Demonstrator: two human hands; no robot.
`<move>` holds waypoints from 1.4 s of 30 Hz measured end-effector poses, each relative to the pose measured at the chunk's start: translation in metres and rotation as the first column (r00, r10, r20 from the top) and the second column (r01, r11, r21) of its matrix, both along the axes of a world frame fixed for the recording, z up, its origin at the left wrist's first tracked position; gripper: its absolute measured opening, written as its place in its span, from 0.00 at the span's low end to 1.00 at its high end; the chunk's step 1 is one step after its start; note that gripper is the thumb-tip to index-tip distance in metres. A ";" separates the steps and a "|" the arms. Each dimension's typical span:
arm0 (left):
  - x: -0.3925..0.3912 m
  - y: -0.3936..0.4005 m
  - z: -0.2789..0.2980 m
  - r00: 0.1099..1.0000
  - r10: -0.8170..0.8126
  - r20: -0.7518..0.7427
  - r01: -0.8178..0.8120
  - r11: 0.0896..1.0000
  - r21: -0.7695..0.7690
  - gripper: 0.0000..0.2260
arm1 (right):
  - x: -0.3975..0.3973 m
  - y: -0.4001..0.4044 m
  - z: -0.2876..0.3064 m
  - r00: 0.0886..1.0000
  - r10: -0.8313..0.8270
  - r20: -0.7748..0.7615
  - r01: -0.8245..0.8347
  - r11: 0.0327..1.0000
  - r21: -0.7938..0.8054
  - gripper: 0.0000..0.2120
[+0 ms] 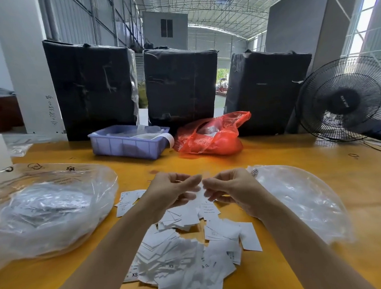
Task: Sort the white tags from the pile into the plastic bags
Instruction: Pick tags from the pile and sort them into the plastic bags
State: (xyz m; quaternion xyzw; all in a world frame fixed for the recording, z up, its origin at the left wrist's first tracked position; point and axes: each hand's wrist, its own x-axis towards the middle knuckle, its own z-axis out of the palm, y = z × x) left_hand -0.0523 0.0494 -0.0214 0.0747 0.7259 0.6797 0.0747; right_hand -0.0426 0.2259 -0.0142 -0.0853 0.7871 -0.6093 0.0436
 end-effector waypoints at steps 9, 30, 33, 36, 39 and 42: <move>-0.001 -0.003 -0.002 0.997 0.078 0.001 -0.078 0.997 -0.027 0.15 | -0.002 -0.013 -0.011 0.994 0.019 -0.106 -0.014 0.999 0.050 0.08; -0.013 -0.022 0.000 0.954 0.298 -0.021 -0.296 0.953 0.066 0.07 | -0.014 -0.015 -0.033 0.961 -0.140 -0.239 0.184 0.968 0.171 0.09; -0.013 -0.021 -0.001 0.953 0.303 -0.002 -0.302 0.951 0.065 0.09 | -0.011 -0.007 -0.022 0.995 -0.084 0.051 0.092 0.976 -0.198 0.07; -0.010 -0.018 0.001 0.961 0.275 0.020 -0.276 0.959 0.059 0.11 | -0.009 -0.005 -0.018 0.991 -0.015 0.129 0.054 0.951 -0.305 0.02; -0.007 -0.017 0.005 0.970 0.240 0.043 -0.243 0.967 0.074 0.13 | -0.008 -0.005 -0.013 0.989 0.018 0.146 0.033 0.939 -0.344 0.04; -0.006 -0.016 0.006 0.975 0.213 0.066 -0.219 0.971 0.101 0.12 | -0.008 -0.004 -0.010 0.988 0.030 0.153 0.030 0.925 -0.378 0.07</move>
